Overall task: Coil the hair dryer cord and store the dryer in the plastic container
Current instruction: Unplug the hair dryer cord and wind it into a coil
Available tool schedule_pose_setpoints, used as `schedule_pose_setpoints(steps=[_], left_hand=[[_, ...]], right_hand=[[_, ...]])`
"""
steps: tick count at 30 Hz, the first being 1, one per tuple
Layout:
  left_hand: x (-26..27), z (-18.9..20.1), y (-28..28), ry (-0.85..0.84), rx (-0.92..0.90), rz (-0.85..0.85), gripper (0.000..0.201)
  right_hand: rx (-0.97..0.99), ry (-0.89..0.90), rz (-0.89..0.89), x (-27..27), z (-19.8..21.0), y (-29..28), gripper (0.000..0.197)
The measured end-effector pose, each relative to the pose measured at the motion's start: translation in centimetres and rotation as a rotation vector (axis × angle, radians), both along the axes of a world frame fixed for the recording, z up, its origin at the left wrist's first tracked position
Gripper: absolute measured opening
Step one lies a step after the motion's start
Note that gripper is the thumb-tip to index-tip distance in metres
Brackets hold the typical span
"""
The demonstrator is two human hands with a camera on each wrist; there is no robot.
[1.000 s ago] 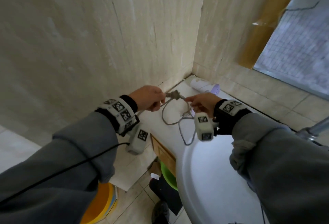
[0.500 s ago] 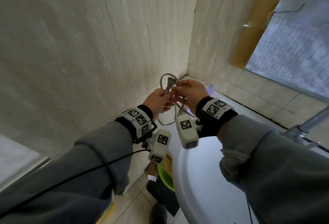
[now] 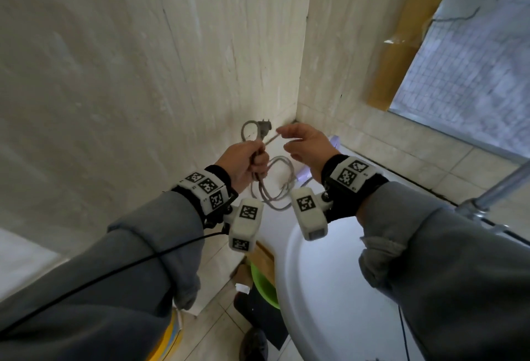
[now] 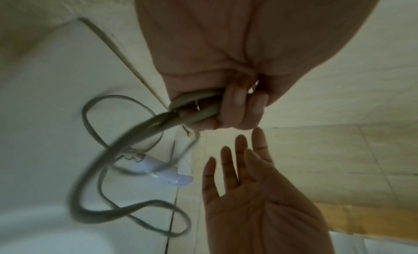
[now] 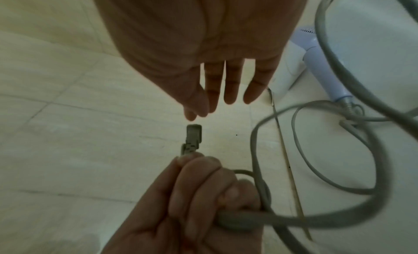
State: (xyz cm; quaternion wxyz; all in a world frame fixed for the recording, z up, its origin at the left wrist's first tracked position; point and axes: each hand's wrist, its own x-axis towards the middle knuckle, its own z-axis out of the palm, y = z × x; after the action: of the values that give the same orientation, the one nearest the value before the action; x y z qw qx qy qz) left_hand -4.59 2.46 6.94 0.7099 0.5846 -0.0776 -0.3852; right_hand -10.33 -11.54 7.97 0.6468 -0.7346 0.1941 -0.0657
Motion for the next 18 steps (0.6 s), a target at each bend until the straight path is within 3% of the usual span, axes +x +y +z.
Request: schedule_pose_setpoints(steps=[2, 4, 7, 9, 12, 15, 18], left_hand=[[-0.3, 0.6, 0.0, 0.051, -0.067, -0.076, 0.037], [-0.6, 1.1, 0.0, 0.080, -0.121, -0.164, 0.039], [-0.6, 1.6, -0.1, 0.143, -0.196, -0.256, 0.042], [-0.3, 1.7, 0.0, 0.169, -0.218, -0.277, 0.045], [0.0, 1.8, 0.0, 0.111, -0.179, -0.265, 0.045], [0.3, 2.0, -0.2, 0.025, -0.140, -0.187, 0.040], [0.8, 2.5, -0.5, -0.011, -0.155, -0.136, 0.037]], right_hand=[[0.098, 0.034, 0.071, 0.3, 0.0, -0.1, 0.055], [0.179, 0.068, 0.183, 0.3, -0.2, 0.1, 0.057], [0.251, 0.090, 0.352, -0.2, -0.3, 0.1, 0.031], [0.287, 0.077, 0.408, -0.6, -0.6, 0.0, 0.025], [0.247, 0.052, 0.341, -0.6, -0.5, -0.2, 0.015], [0.212, 0.037, 0.143, 0.0, -0.1, -0.7, 0.026], [0.320, 0.049, -0.076, 0.5, 0.2, -0.9, 0.028]])
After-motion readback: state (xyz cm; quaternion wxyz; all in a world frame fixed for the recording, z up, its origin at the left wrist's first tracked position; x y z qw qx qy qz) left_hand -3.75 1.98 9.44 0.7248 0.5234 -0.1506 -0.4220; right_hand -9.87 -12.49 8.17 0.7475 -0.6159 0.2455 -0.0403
